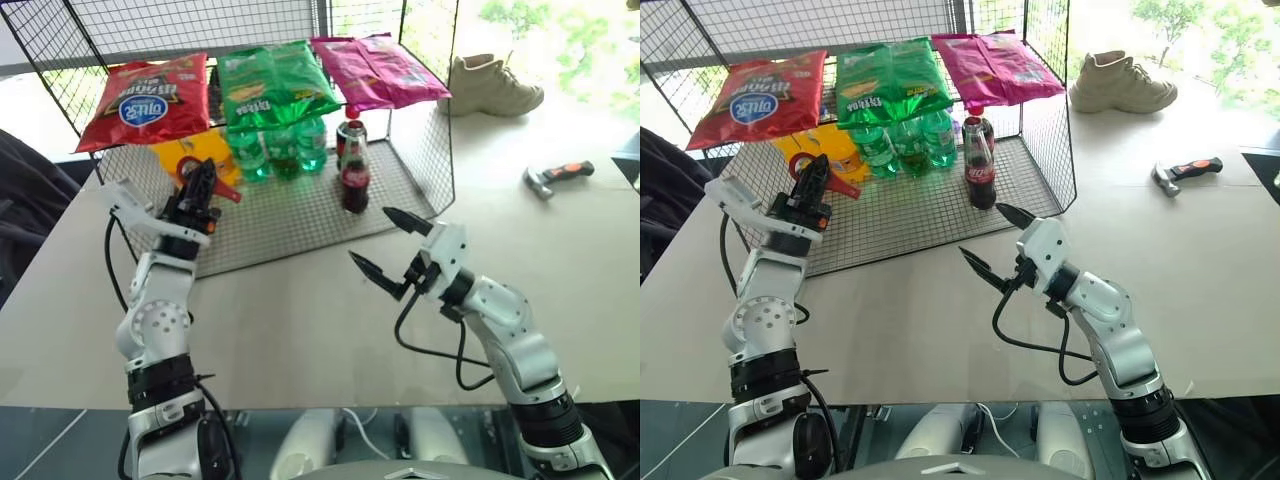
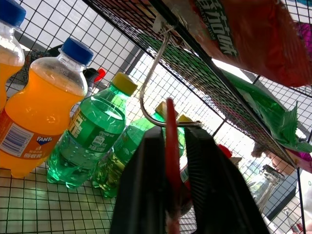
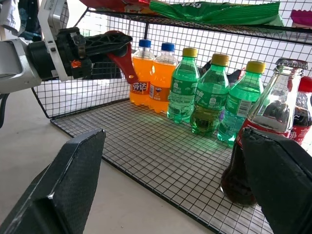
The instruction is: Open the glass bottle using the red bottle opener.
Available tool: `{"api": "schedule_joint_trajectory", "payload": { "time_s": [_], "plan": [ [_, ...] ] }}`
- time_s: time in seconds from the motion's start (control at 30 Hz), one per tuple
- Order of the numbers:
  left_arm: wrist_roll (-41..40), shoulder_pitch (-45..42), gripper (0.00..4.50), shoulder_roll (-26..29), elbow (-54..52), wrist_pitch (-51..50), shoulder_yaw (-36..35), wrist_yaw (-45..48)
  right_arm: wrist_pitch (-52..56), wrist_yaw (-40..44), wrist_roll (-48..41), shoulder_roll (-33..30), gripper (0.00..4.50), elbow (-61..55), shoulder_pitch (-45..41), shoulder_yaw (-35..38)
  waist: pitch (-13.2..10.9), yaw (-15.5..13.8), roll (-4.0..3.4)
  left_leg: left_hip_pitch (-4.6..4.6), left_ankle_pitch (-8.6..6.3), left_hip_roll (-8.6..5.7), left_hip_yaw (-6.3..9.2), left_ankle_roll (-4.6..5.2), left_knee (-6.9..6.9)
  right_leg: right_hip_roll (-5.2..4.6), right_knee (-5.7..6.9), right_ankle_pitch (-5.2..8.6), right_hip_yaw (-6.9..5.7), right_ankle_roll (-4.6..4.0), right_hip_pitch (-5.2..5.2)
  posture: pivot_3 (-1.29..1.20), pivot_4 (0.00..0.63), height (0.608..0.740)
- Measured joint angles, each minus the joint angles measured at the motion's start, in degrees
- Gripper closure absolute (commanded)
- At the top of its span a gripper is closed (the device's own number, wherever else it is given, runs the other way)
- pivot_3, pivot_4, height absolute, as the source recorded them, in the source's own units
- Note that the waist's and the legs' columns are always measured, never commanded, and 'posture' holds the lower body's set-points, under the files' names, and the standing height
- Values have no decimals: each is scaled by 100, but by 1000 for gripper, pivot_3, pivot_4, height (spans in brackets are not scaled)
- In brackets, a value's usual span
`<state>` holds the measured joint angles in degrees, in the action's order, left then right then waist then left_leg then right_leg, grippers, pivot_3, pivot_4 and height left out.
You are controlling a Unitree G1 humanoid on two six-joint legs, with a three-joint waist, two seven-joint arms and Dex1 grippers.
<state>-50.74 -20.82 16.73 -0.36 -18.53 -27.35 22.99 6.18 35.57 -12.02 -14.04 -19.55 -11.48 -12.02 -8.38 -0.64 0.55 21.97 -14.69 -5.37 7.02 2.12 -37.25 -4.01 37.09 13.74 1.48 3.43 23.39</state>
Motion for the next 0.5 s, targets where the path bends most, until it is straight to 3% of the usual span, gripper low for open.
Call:
{"api": "schedule_joint_trajectory", "payload": {
  "time_s": [0.5],
  "plan": [
    [7, 175, 2681, -17, 61, 22, 1, 95, -3, 13, -12, -4, 0, 49, 2, 1, 0, 2, 0, 0, 0, 0, 0, 0, 1, 0, 0, 0, 1, 0, 0, 0, 150, 740]
  ]
}}
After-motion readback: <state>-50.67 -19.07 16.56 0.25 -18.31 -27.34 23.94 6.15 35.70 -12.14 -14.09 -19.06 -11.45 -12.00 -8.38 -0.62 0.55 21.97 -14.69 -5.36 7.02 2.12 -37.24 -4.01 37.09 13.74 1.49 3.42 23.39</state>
